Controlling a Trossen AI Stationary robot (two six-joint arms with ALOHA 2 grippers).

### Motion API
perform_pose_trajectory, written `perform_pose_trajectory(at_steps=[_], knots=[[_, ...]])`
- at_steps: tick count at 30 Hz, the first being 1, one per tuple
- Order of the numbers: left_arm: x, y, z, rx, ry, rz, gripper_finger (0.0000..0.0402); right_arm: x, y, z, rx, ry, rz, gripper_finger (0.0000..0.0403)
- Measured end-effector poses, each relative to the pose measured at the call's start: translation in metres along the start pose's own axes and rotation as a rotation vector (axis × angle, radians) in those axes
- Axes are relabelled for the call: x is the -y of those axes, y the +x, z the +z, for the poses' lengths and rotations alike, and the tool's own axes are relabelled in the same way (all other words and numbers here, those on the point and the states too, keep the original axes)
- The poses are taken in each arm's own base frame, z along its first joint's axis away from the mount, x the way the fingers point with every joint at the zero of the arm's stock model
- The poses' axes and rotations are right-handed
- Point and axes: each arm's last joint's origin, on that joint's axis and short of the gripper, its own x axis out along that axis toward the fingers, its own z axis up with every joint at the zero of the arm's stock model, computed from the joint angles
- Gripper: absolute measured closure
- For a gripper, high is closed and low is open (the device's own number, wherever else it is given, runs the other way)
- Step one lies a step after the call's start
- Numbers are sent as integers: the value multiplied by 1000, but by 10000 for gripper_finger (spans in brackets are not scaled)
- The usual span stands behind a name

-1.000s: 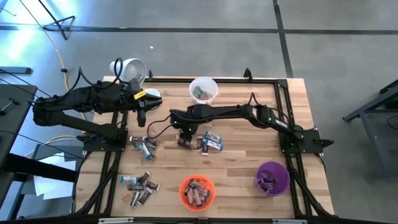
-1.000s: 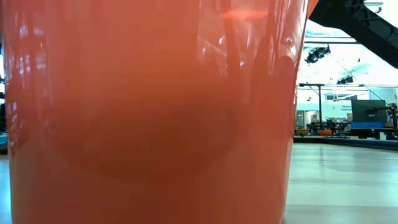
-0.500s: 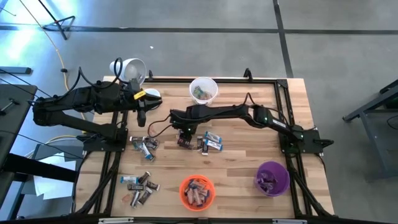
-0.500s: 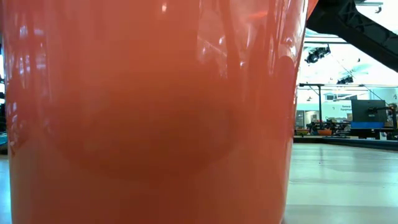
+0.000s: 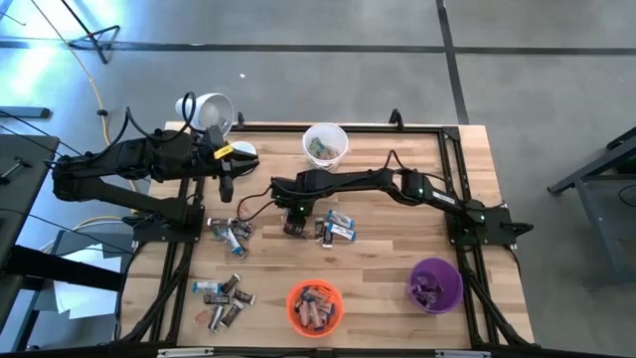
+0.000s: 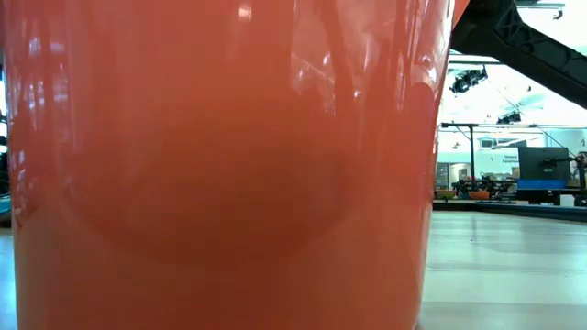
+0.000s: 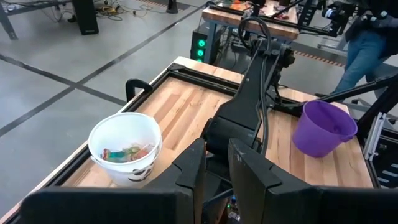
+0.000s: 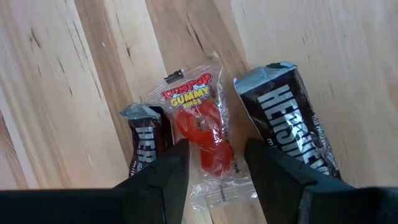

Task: Organize candy in baskets
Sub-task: Put the red gummy into the white bucket

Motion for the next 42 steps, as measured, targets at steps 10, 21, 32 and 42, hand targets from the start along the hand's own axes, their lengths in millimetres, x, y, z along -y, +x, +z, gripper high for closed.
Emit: perform_pose_trajectory(at_steps=[10, 21, 32, 42], knots=[[0, 0, 0, 0, 0, 0, 346, 0, 1, -1, -2, 5, -9, 242], [0, 0, -1, -15, 6, 3, 346, 2, 2, -3, -25, 92, -14, 310], [-1, 0, -3, -29, 11, 7, 346, -2, 0, -4, -70, 143, 79, 388], [-1, 0, -5, -48, 17, 11, 346, -14, -39, 4, -87, 118, 80, 383]])
